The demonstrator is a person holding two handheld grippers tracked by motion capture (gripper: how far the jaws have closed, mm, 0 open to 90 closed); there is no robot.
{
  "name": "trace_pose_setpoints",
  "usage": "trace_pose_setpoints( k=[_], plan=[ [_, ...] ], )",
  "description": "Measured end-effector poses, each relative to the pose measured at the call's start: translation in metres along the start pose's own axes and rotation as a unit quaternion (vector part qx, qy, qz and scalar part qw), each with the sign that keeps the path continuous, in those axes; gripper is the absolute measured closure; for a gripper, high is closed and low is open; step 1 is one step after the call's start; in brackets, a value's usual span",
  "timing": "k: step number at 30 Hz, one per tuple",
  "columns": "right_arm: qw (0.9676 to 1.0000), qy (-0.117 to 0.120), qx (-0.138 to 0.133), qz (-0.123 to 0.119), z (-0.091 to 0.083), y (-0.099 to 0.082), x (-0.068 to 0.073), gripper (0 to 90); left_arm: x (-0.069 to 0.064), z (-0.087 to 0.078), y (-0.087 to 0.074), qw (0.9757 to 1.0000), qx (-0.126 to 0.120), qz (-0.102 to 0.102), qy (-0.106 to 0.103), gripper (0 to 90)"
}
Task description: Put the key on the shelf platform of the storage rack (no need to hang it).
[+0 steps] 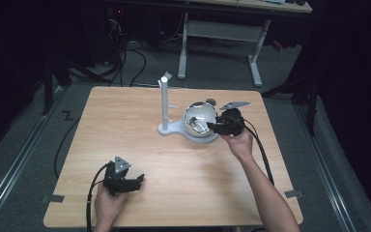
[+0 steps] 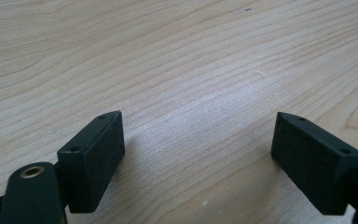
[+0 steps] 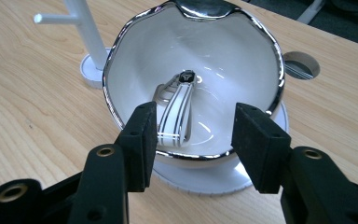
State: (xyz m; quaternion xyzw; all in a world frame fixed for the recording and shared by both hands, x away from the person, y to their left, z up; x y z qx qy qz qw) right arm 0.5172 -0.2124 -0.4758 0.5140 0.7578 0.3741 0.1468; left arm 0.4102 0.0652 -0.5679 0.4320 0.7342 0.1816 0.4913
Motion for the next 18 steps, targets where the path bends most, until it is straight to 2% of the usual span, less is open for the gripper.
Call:
trace_pose_setpoints(
  k=[7, 13, 15, 18],
  plan=[
    [0.9999, 0.004, -0.011, 0.002, -0.019, 0.000, 0.001, 52.8, 0.000, 0.000, 0.000, 1.0000, 0.000, 0.000, 0.000, 17.6],
    [0.9996, 0.000, -0.024, 0.014, -0.038, -0.011, -0.003, 54.6, 0.000, 0.000, 0.000, 1.0000, 0.000, 0.001, -0.001, 17.6],
    [0.9990, -0.002, -0.033, 0.029, -0.045, -0.013, -0.006, 54.7, 0.000, 0.000, 0.000, 1.0000, 0.001, 0.001, -0.001, 17.6],
    [0.9988, -0.008, -0.032, 0.036, -0.050, -0.018, -0.010, 54.5, 0.000, 0.000, 0.000, 1.0000, 0.001, 0.000, -0.001, 17.6]
  ],
)
Point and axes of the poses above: each handheld gripper's, and its own axes: z roughly forward along the jaws, y roughly out of its top, x roughly to its left, the point moved 7 cm from there along z, roughly forward along the jaws, and after that the axes turned 11 degrees about z, right-handed, at the moved point
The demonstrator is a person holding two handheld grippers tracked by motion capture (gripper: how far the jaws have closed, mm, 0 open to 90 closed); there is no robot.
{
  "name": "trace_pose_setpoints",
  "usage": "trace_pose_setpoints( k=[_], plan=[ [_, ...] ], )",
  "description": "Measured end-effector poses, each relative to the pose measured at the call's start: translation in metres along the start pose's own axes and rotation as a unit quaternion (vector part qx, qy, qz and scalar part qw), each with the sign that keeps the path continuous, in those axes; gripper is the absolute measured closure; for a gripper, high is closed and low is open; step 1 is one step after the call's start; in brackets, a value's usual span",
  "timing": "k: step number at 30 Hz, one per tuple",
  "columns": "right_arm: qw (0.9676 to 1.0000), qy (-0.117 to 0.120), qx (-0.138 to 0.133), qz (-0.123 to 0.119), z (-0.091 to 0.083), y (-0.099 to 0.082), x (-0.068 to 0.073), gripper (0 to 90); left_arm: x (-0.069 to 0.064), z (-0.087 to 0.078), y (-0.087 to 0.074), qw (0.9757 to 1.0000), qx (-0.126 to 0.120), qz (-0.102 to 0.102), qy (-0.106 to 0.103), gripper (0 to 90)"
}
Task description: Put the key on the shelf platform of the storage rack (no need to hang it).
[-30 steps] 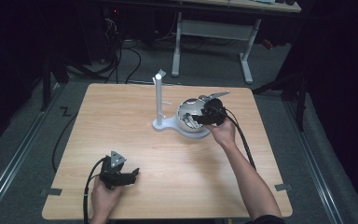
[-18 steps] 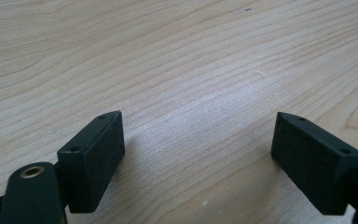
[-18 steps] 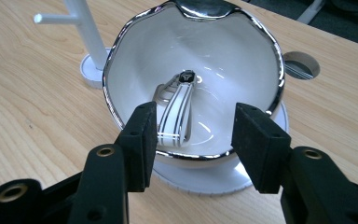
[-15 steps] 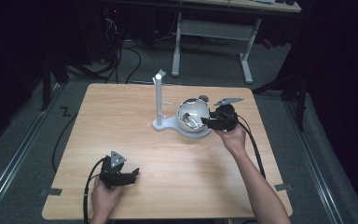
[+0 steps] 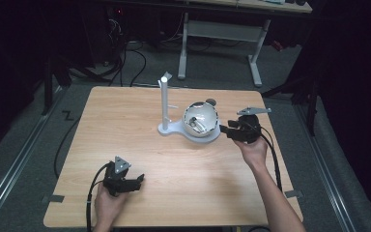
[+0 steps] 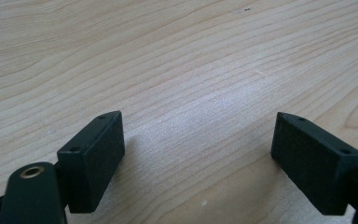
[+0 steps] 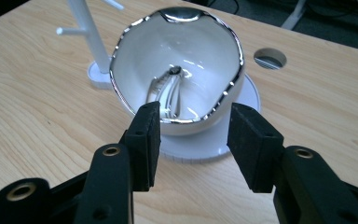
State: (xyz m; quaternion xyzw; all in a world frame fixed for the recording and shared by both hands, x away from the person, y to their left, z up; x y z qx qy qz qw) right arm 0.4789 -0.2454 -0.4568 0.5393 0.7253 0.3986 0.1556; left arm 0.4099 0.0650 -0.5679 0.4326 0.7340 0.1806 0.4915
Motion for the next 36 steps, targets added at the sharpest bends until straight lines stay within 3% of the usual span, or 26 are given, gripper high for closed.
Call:
trace_pose_setpoints(
  k=[7, 14, 21, 25, 31, 36],
  plan=[
    [0.9999, 0.001, -0.009, 0.015, -0.013, -0.011, -0.006, 54.1, 0.000, 0.000, 0.000, 1.0000, 0.000, 0.000, 0.000, 17.6],
    [0.9999, 0.000, -0.015, -0.004, -0.025, -0.011, 0.000, 54.1, 0.000, 0.000, 0.000, 1.0000, 0.000, 0.000, 0.000, 17.6],
    [0.9998, 0.007, -0.018, -0.001, -0.035, -0.013, 0.000, 52.5, 0.000, 0.000, 0.000, 1.0000, 0.000, 0.000, 0.000, 17.6],
    [0.9993, 0.020, -0.026, 0.016, -0.040, -0.018, -0.001, 51.4, 0.000, 0.000, 0.000, 1.0000, 0.000, 0.000, 0.000, 17.6],
    [0.9994, 0.015, -0.019, 0.025, -0.041, -0.032, -0.006, 51.1, 0.000, 0.000, 0.000, 1.0000, 0.000, 0.001, 0.000, 17.6],
    [0.9989, 0.019, -0.028, 0.033, -0.046, -0.039, -0.008, 51.1, 0.000, 0.000, 0.000, 1.0000, 0.000, 0.001, 0.000, 17.6]
  ],
)
Point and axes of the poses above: each handheld gripper's, and its own axes: z roughly forward along the jaws, y roughly out of its top, x roughly to its left, the point moved 7 cm from there along z, roughly forward along the jaws, and after that the axes turned 11 degrees about z, right-handed, at the moved point
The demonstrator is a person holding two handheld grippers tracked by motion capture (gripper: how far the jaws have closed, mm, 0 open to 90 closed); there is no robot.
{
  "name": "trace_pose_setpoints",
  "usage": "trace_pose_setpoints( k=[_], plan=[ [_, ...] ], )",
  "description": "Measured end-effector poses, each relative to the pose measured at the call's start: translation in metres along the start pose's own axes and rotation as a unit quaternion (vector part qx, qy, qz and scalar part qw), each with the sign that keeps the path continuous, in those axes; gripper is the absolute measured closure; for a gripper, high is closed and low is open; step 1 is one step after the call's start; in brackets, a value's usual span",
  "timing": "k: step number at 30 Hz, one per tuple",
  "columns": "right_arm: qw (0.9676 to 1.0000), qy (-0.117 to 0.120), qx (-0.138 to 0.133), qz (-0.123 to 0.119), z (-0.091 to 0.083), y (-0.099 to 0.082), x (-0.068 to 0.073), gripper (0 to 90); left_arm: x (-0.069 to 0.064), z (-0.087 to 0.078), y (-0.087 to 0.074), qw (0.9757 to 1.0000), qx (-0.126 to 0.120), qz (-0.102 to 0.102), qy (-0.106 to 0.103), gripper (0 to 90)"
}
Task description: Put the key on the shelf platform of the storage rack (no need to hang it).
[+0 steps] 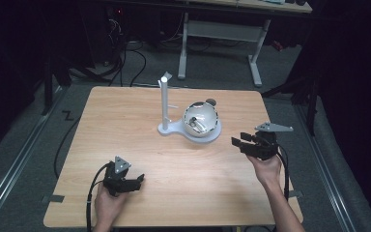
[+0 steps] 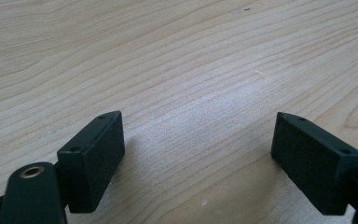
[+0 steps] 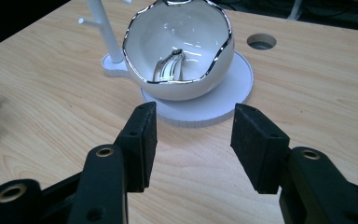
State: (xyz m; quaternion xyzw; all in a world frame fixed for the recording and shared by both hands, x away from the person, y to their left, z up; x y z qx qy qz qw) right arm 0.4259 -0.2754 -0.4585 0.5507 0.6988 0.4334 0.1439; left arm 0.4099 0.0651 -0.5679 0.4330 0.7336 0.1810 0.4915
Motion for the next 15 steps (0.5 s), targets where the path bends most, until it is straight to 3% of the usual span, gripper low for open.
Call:
trace_pose_setpoints(
  k=[15],
  plan=[
    [0.9998, 0.013, -0.012, 0.009, -0.012, -0.020, -0.002, 49.7, 0.000, 0.000, 0.000, 1.0000, 0.000, -0.001, 0.000, 17.6]
  ],
)
Point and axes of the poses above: each handheld gripper's, and its own axes: z roughly forward along the jaws, y roughly out of its top, x roughly to its left, the point moved 7 cm from there along z, roughly forward along the jaws, and after that the axes turned 11 degrees about z, right-handed, at the moved point
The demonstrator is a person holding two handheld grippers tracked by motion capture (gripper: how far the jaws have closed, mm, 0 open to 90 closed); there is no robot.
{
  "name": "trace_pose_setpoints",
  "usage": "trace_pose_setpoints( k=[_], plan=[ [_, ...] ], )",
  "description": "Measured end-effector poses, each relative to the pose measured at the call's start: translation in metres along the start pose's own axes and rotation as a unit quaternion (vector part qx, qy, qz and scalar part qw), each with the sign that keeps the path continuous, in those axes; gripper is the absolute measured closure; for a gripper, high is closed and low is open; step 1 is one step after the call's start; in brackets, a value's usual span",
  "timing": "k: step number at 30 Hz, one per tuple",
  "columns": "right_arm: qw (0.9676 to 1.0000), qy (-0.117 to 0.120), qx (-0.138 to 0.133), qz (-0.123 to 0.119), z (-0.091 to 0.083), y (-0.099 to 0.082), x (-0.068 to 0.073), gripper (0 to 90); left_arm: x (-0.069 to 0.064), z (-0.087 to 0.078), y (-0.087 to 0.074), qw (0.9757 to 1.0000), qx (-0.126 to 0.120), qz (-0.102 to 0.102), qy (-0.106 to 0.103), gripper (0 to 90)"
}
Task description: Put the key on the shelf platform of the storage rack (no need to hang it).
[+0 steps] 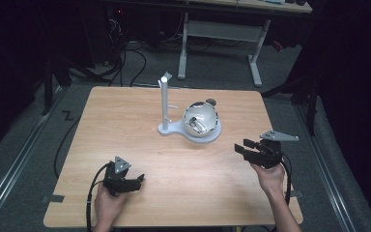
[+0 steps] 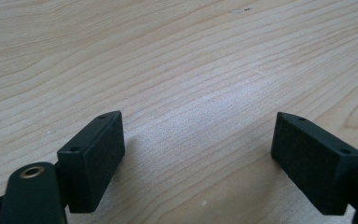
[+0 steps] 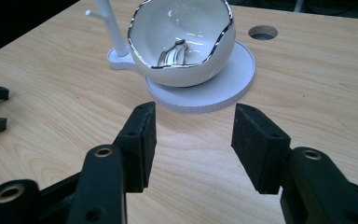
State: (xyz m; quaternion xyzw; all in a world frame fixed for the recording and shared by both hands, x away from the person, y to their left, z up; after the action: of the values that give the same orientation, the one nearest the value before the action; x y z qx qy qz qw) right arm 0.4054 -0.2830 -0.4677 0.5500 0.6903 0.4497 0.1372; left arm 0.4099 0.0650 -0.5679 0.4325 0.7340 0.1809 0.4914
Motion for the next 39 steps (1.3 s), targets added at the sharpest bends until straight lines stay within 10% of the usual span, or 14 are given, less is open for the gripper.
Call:
trace_pose_setpoints(
  k=[39],
  plan=[
    [0.9993, 0.029, 0.021, 0.012, 0.024, -0.055, 0.018, 50.9, 0.000, 0.000, 0.000, 1.0000, 0.000, -0.001, 0.001, 17.6]
  ],
)
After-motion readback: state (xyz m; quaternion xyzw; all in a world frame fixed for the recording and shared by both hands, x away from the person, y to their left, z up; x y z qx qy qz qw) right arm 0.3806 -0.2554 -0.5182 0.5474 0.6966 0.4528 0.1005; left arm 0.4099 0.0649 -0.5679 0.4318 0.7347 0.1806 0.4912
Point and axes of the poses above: each handheld gripper's, and its own axes: z roughly forward along the jaws, y roughly out of its top, x roughly to its left, the point moved 7 cm from there along z, roughly forward along the jaws, and after that the axes turned 11 degrees about z, right-handed, at the moved point
